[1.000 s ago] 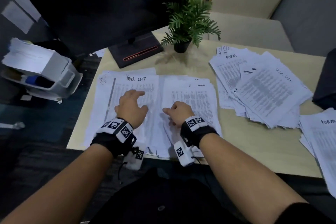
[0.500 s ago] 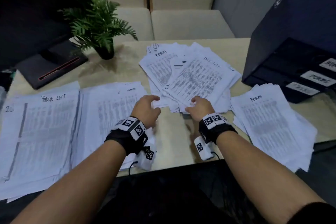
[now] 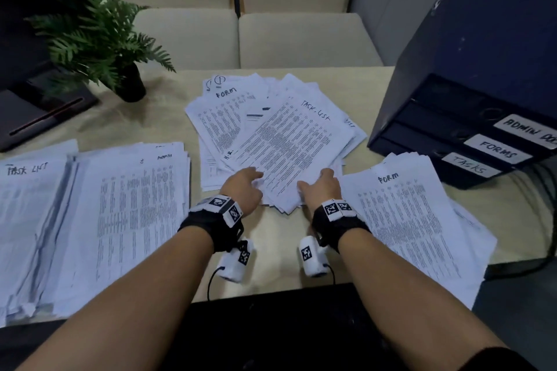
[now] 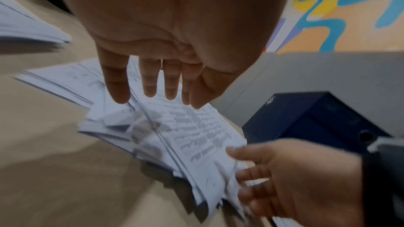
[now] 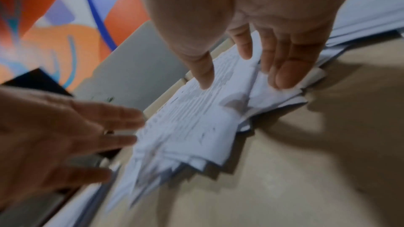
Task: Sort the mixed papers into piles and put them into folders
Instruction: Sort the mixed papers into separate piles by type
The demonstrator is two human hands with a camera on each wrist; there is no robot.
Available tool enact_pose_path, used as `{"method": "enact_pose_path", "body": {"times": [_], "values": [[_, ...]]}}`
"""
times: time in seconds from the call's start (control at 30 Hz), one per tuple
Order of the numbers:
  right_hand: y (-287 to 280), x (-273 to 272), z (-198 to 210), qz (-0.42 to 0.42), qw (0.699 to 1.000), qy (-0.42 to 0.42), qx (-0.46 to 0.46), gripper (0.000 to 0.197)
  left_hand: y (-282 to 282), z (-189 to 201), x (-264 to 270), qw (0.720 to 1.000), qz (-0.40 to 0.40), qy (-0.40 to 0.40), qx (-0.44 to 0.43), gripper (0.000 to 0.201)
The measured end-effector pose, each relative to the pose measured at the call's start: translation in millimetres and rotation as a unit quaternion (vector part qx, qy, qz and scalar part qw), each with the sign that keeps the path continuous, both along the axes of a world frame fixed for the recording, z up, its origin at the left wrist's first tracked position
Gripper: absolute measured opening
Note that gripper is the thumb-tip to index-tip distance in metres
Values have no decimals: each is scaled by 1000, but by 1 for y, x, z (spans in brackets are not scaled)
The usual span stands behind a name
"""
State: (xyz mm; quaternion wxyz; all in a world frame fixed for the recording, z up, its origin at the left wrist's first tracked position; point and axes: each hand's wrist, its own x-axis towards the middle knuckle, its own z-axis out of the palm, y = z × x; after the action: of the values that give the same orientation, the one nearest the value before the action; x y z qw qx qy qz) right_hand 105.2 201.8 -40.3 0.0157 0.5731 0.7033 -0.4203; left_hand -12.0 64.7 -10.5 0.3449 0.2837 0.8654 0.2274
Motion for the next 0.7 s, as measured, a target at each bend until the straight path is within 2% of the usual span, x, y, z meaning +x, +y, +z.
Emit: {"method": "enact_pose_path", "body": {"times": [0.17, 0.2, 0.27, 0.33, 0.43, 0.5, 0.57, 0.63, 0.7], "values": [[16, -7, -4, -138, 981, 75, -115, 65, 23, -17, 10, 991, -108, 2, -76, 55], [17, -8, -3, -153, 975, 89, -134, 60, 24, -18, 12, 989, -121, 0, -85, 54], [20, -12, -4, -131, 976, 106, -136, 37, 24, -23, 13, 989, -124, -8, -75, 52], [21, -11, 4, -79, 987, 100, -101, 21, 19, -23, 11, 995, -85, -16, -43, 49], [24, 7, 17, -46, 986, 147, -71, 22, 7, -20, -7, 1000, 20, -8, 12, 57], [22, 27, 20, -40, 970, 211, -115, 26, -3, -18, -22, 994, 102, 9, 39, 61], [20, 47, 16, -21, 965, 216, -149, 28, -11, -16, -32, 985, 165, -24, 44, 64], [19, 58, 7, 3, 974, 175, -144, 24, -19, -17, -34, 983, 166, -76, 29, 60], [18, 62, -2, 6, 983, 140, -119, 18, -26, -20, -32, 987, 134, -83, 21, 41]]}}
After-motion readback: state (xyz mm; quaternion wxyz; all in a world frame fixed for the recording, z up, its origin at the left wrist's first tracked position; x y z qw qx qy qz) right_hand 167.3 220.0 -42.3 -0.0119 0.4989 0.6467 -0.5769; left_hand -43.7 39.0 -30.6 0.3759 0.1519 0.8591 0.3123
